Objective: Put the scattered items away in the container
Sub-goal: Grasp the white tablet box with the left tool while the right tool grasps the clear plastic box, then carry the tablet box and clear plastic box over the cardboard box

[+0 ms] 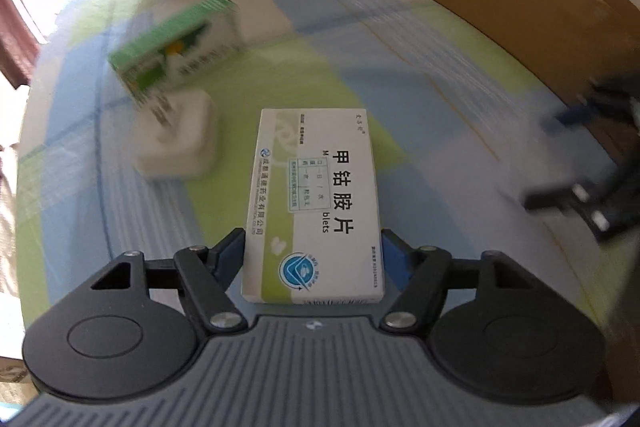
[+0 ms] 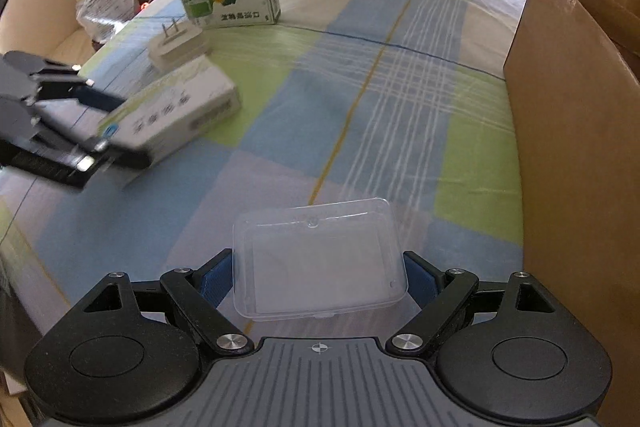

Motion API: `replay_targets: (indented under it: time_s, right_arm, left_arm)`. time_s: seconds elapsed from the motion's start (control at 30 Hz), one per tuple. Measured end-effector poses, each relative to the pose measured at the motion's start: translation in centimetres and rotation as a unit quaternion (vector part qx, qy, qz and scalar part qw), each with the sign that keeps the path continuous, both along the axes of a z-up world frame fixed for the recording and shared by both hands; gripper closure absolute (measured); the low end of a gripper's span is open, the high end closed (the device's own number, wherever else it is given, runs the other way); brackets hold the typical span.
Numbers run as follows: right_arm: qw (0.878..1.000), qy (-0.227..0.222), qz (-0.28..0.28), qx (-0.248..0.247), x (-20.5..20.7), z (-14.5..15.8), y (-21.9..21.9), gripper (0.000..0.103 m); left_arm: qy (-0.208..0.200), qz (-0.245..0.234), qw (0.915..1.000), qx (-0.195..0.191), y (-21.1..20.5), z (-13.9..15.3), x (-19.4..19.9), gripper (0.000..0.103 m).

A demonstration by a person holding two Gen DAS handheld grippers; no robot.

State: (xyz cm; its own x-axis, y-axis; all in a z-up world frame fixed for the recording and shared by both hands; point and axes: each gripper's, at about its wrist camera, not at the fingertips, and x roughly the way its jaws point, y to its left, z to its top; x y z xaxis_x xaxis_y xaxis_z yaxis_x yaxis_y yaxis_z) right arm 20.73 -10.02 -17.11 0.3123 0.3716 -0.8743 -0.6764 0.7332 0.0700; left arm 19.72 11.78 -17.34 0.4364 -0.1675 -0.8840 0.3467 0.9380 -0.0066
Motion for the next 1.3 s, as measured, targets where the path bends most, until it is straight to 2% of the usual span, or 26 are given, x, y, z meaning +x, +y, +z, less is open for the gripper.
replay_targets:
  time_s: [0.1, 0.17, 0.27, 0.3, 0.53, 0.77, 0.97, 1.13, 1.3]
  right_arm:
    - [1.0, -0.006, 0.01, 0.002, -0.3, -0.1, -0.1, 0.014]
    - [1.0, -0.006, 0.01, 0.004, -0.2, -0.2, 0.1, 0.014]
    - [1.0, -0.005, 0.006, 0.006, 0.3, -0.6, 0.4, 0.014]
    - [1.0, -0.007, 0.007, 0.002, 0.3, -0.8, 0.6, 0.014]
    - [1.0, -0.021, 0.014, -0.001, -0.6, -0.5, 0.5, 0.016]
    - [0.998, -0.036, 0.024, 0.04, -1.2, 2.9, -0.6, 0.016]
    - [0.995, -0.065, 0.035, 0.065, -1.2, 6.6, -2.5, 0.016]
    - [0.992, -0.094, 0.032, 0.081, -0.4, 10.0, -5.9, 0.016]
    - [0.991, -0.106, -0.002, 0.087, 2.0, 12.4, -10.0, 0.016]
  left_arm:
    - [-0.005, 0.005, 1.0, 0.004, -0.4, 0.4, -0.3, 0.018]
    - [-0.012, 0.009, 0.9999, 0.008, -0.8, 0.5, 0.1, 0.016]
    - [-0.001, 0.005, 0.9998, 0.018, -1.7, -0.2, 1.2, 0.021]
    - [0.003, 0.003, 0.9998, 0.022, -2.0, -0.5, 1.6, 0.035]
    - [0.007, 0.001, 0.9994, 0.035, -2.7, -0.7, 0.7, 0.035]
    - [-0.018, 0.005, 0.9996, 0.021, -3.4, 2.9, -0.2, 0.035]
    - [-0.046, -0.017, 0.9988, 0.007, -5.8, 6.7, 0.9, 0.035]
    - [-0.063, -0.043, 0.9971, -0.001, -8.7, 9.5, 2.7, 0.035]
    - [-0.076, -0.074, 0.9941, -0.021, -12.6, 11.8, 5.3, 0.035]
